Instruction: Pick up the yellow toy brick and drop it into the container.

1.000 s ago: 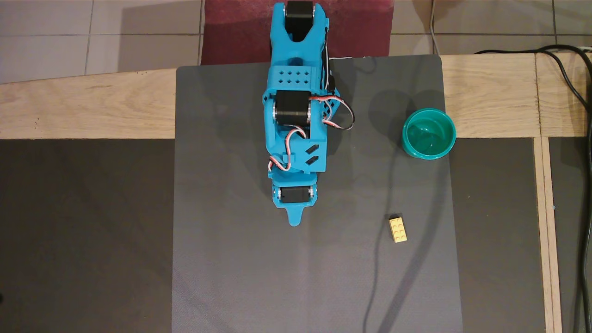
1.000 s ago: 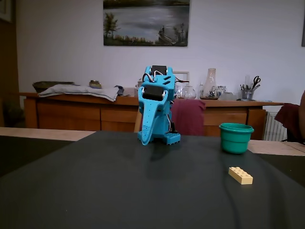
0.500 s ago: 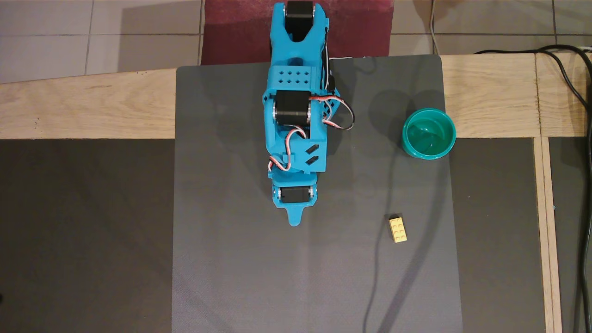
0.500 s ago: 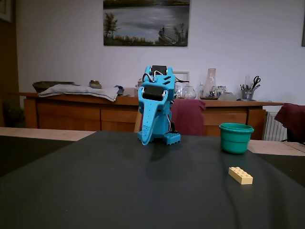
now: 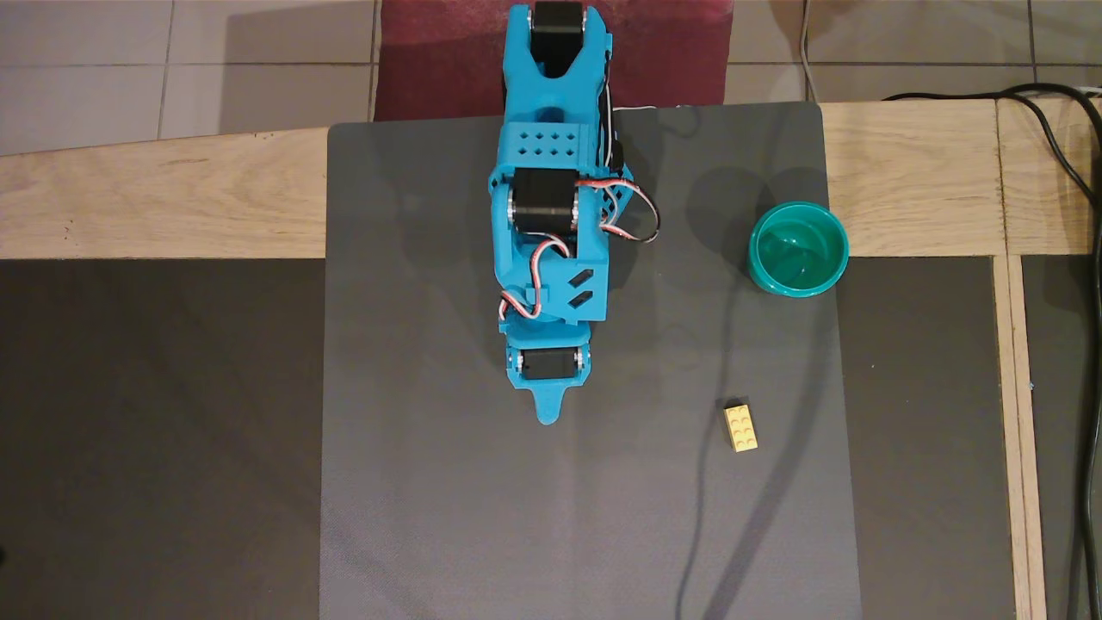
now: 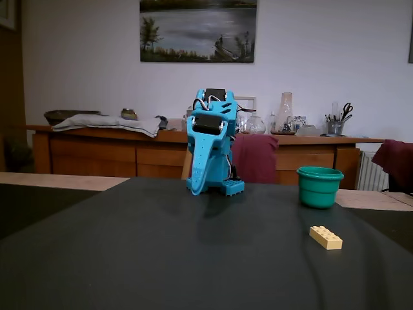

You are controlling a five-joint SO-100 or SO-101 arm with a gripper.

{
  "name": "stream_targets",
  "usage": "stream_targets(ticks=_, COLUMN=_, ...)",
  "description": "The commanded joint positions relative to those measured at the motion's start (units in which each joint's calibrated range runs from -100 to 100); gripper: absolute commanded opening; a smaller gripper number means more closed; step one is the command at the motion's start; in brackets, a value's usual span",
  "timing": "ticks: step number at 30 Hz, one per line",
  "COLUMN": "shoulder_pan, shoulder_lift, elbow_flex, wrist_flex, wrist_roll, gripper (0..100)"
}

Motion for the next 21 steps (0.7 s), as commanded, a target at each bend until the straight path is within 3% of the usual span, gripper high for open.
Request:
stream_targets(ticks=1, shoulder_pan=-0.24, shoulder_lift=-0.26, elbow_flex=-4.32, wrist_flex=-0.65, wrist_roll=0.28, gripper=0)
stream_targets(ticks=7, shoulder_pan=-0.4, shoulder_lift=0.5, elbow_flex=-15.51, wrist_flex=0.15, wrist_roll=7.29, gripper=0)
stream_targets(ticks=13, shoulder_pan=-9.37, shoulder_lift=2.43, elbow_flex=-23.09, wrist_flex=9.12, wrist_roll=10.21, gripper=0)
stream_targets(ticks=21, shoulder_pan=-12.24, shoulder_lift=29.84, elbow_flex=-39.61, wrist_flex=9.75, wrist_roll=10.32, gripper=0)
